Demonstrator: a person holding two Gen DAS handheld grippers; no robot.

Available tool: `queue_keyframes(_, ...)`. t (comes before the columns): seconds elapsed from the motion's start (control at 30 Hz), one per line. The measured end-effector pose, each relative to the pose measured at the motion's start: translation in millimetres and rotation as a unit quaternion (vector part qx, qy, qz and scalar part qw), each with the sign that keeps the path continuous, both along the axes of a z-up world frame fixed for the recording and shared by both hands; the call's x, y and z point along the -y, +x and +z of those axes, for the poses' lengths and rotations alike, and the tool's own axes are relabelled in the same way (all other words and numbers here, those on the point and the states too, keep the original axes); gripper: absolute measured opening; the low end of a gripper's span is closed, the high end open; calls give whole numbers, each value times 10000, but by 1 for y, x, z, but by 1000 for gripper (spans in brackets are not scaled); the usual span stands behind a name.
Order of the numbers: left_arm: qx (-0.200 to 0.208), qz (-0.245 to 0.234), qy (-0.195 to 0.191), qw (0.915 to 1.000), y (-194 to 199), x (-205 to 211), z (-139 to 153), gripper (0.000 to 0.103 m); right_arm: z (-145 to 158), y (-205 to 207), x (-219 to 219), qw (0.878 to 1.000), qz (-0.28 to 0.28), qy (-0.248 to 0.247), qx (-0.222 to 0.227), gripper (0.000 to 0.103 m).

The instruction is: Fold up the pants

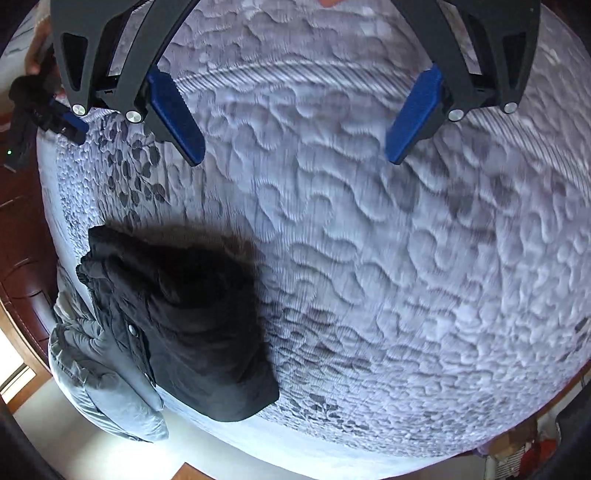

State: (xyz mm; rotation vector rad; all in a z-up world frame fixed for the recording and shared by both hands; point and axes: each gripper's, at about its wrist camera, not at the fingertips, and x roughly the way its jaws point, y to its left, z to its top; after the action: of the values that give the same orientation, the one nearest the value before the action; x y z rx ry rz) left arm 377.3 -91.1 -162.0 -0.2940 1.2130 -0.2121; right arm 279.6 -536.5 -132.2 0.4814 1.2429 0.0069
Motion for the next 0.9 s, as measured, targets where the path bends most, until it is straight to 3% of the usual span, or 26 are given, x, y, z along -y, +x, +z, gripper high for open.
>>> queue_keyframes(0.17, 37, -126, 185, 9997, -21, 12, -3, 99, -1, -13, -42, 9973, 326, -648, -130, 100)
queue_keyframes(0.47, 229, -305, 458, 9982, -40, 31, 3, 99, 8, -32, -75, 9934, 338, -1100, -24, 100)
queue_keyframes(0.67, 582, -398, 871, 9937, -32, 36, 31, 99, 53, -30, -68, 9908, 179, -1318, 268, 100)
queue_keyframes(0.9, 834, -361, 959, 9912, -28, 41, 72, 99, 97, -28, -61, 9877, 109, -1467, 524, 100)
